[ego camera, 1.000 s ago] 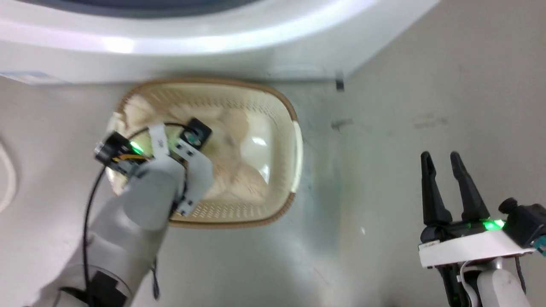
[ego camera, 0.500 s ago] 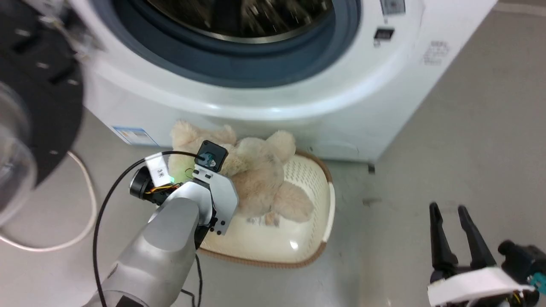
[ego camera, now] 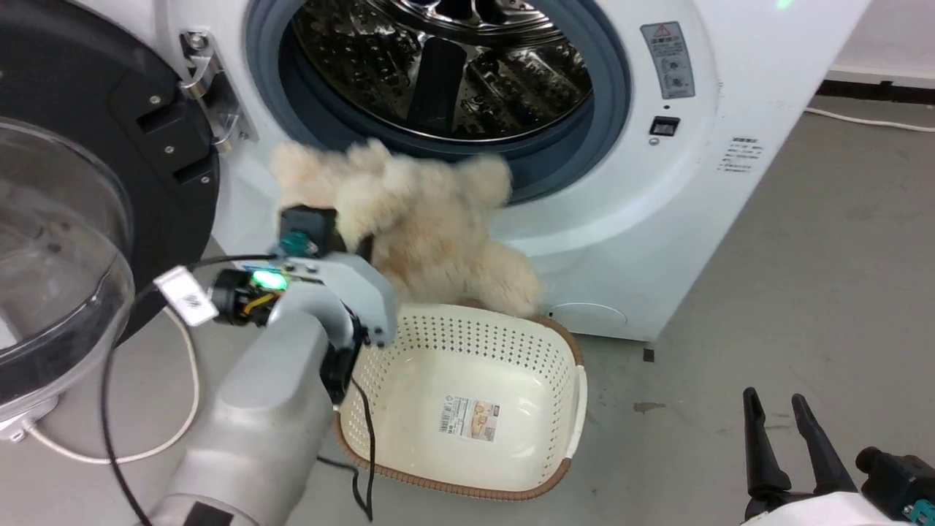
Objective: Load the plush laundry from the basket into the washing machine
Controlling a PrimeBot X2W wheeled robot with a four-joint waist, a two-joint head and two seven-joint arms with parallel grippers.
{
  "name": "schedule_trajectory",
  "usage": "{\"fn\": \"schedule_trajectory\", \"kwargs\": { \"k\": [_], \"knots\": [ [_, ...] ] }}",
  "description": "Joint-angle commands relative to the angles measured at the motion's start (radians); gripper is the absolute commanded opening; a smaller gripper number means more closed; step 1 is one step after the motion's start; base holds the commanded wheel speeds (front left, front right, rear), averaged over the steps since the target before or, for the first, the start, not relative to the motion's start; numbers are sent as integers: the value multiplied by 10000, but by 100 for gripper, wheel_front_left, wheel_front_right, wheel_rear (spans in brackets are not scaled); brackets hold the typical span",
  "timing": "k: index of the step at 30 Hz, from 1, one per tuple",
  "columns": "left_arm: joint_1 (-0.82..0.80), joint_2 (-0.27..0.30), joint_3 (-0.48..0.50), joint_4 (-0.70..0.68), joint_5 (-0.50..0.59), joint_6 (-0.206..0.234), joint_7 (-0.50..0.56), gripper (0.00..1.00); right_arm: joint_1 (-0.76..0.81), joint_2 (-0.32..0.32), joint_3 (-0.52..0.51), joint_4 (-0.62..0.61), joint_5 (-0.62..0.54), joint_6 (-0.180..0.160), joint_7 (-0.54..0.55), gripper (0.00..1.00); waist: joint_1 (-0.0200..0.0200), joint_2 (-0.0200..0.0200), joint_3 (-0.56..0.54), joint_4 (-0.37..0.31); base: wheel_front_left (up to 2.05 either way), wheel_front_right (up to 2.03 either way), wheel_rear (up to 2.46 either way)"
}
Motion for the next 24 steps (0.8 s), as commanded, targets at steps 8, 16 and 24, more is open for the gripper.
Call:
{"fn": "schedule_trajectory", "kwargs": {
  "k": [8, 16, 24],
  "knots": [
    [-266, 176, 966, -1638, -343, 239, -284, 0, 68, -4, -84, 0, -116, -7, -44, 100, 1, 0, 239, -403, 0, 0, 0],
    [-653, 240, 1892, -2843, -293, 501, -289, 0, -294, -4, -18, -186, -220, -7, -44, 100, 1, 0, 1087, -904, 0, 0, 0],
    [-1692, 494, 2487, -3194, 95, 486, -290, 0, -1042, -4, 241, -458, -196, -7, -44, 100, 1, 0, 2413, -1590, 0, 0, 0]
  ]
}}
